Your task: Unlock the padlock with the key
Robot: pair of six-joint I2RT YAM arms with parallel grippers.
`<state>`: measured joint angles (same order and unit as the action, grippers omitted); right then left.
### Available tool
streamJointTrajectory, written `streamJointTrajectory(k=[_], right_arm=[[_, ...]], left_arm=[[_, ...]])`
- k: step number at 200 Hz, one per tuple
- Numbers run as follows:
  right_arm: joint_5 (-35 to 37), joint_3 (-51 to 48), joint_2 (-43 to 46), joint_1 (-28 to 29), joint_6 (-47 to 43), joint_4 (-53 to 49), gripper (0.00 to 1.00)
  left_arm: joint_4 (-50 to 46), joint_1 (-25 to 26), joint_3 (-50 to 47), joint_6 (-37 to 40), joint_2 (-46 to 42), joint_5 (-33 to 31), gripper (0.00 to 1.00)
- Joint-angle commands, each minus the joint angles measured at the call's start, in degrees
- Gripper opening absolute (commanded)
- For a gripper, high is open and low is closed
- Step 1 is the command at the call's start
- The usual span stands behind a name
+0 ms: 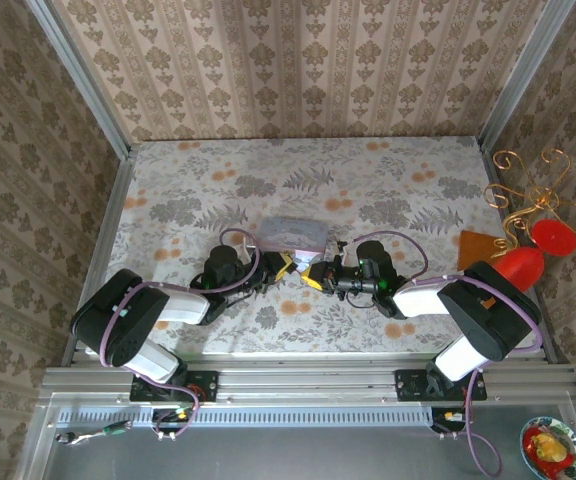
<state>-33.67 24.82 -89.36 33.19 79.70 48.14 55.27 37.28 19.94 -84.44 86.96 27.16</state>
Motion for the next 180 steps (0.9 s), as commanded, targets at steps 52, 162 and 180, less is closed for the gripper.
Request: streamJointTrajectory(k=[52,162,180], right_arm=[[3.1,2.9,-0.5,-1.6,-0.9,0.3,0.0],[5.7,4.2,-4.3,-0.2,2.0,5.6,0.0],[6.2,4.0,-5.4,-0.2,3.2,7.7,0.0]], left_arm=[[0.8,2.3,2.5,0.5,-2.1,4.4,0.0],[1.4,4.8,3.7,-0.1,-1.4,2.5,0.0],[1.9,4.9,3.9,-0.4,-1.2,2.5,0.0]])
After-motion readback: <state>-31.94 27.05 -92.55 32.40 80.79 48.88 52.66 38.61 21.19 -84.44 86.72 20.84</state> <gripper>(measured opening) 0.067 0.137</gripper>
